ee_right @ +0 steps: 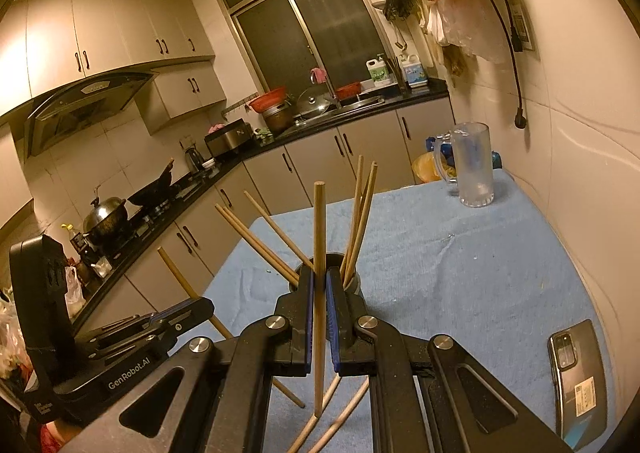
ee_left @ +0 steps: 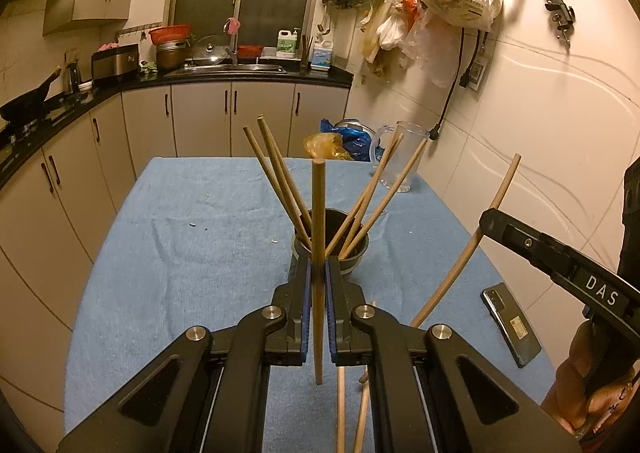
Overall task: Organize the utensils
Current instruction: 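Raise the left tool's chopstick above the black cup while the right tool carries its own there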
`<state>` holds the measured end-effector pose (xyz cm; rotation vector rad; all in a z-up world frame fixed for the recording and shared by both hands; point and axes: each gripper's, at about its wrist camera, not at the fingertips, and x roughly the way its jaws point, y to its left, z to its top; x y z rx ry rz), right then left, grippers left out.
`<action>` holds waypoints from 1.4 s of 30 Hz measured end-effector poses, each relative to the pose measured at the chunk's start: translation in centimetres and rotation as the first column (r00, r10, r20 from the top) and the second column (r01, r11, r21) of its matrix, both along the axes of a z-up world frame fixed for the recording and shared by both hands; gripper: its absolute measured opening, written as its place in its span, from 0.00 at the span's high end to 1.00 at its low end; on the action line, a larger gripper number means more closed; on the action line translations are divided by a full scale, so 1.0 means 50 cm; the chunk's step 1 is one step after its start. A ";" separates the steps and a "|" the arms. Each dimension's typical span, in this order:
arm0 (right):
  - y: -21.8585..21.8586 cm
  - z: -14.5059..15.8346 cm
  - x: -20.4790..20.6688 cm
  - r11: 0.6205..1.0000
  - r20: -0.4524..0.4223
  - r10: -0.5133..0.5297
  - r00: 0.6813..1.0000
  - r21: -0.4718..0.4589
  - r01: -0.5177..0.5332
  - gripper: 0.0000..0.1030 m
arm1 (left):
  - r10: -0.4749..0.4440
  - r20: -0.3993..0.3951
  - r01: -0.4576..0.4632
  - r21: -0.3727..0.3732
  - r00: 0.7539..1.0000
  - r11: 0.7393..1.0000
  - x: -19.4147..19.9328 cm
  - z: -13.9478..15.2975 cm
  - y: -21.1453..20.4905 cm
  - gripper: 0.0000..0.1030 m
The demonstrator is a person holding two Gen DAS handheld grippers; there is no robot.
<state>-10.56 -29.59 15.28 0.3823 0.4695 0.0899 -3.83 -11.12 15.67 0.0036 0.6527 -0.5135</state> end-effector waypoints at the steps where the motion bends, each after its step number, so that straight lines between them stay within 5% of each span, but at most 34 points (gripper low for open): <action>1: 0.000 0.000 0.000 1.000 0.000 0.000 1.000 0.000 0.000 0.93 | -0.002 0.001 0.002 0.001 1.000 1.000 -0.001 0.000 0.000 0.94; 42: -0.005 0.036 -0.002 1.000 0.031 -0.012 0.999 -0.001 0.012 0.93 | -0.032 0.028 0.031 0.018 0.999 0.999 -0.002 0.025 -0.012 0.94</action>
